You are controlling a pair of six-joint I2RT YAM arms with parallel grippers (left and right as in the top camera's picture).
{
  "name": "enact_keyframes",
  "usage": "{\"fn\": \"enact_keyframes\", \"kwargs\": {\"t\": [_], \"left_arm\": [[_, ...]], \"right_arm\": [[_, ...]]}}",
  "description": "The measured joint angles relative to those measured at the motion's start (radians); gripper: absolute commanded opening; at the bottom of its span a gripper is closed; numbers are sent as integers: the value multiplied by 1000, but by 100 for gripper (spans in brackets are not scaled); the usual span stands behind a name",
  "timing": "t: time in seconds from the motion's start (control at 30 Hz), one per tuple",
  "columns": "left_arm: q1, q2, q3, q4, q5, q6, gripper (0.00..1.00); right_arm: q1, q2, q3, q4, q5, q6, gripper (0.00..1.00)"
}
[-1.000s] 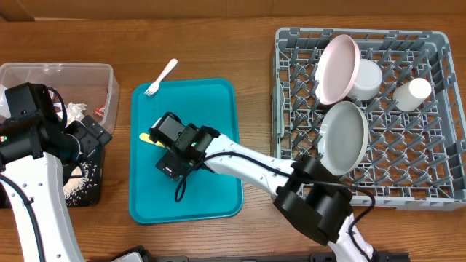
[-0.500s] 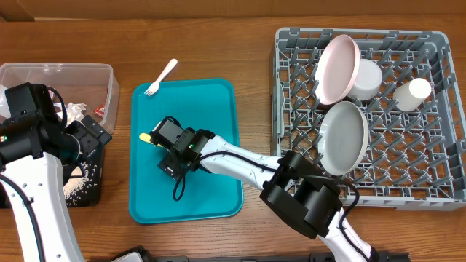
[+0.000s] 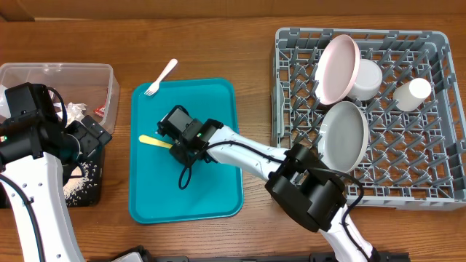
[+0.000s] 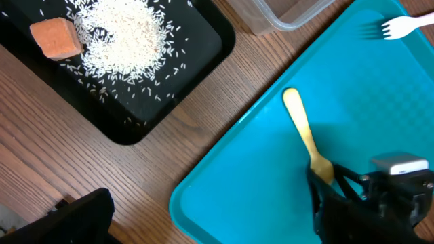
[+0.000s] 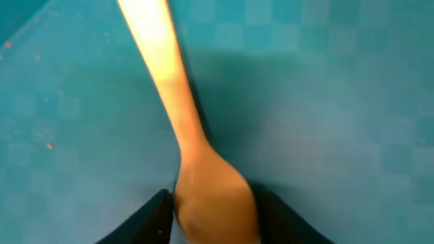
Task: Sort waste into correct bins and load items into the dishwasher rack
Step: 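Reach the right gripper to the yellow spoon and grasp it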
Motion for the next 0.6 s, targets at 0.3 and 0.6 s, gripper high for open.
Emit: {"fn": "enact_keyframes", "kwargs": {"t": [0.3,0.6], "left_arm": [[0,0,0,0,0,0,100],[0,0,0,0,0,0,100]], "right_arm": [[-19,0,11,-48,-7,2,25],[-19,0,44,-148,-7,8,6]]}}
